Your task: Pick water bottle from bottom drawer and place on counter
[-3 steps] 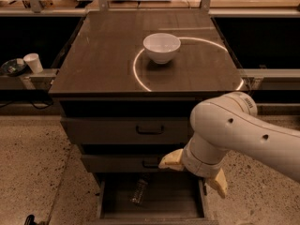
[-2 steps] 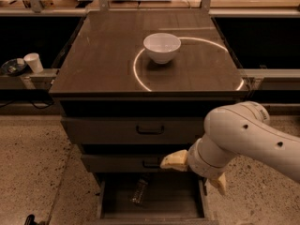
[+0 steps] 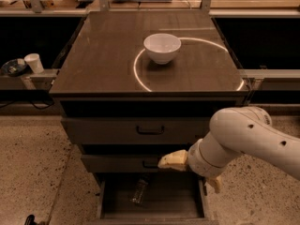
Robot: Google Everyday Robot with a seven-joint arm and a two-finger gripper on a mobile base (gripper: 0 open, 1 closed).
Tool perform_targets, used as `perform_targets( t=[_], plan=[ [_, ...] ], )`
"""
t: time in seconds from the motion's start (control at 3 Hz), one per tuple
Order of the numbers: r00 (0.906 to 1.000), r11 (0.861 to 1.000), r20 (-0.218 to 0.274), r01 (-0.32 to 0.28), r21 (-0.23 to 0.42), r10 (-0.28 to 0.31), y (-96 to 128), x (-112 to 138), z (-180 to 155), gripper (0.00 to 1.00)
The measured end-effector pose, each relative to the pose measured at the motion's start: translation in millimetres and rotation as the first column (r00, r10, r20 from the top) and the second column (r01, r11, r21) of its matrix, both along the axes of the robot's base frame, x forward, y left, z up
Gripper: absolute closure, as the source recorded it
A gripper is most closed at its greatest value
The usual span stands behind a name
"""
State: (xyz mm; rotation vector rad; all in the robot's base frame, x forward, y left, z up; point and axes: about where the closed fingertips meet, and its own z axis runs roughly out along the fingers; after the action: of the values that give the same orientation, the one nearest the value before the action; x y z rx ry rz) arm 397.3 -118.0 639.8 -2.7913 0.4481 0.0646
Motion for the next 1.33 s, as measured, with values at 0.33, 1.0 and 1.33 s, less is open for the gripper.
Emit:
perform_targets(
  t=[0.33, 1.0, 1.33],
  plan=[
    [1.0, 0.985, 0.003, -0.006, 0.174, 0.005, 14.6, 9.6, -19.1, 0.0],
    [0.9898, 0.908, 0.01, 0.126, 0.4, -0.142, 51.6, -1.0, -100.9, 0.0],
    [0.9703, 0.865, 0.117, 0.13, 0.485, -0.212, 60.1, 11.9, -107.1, 0.0]
  ],
)
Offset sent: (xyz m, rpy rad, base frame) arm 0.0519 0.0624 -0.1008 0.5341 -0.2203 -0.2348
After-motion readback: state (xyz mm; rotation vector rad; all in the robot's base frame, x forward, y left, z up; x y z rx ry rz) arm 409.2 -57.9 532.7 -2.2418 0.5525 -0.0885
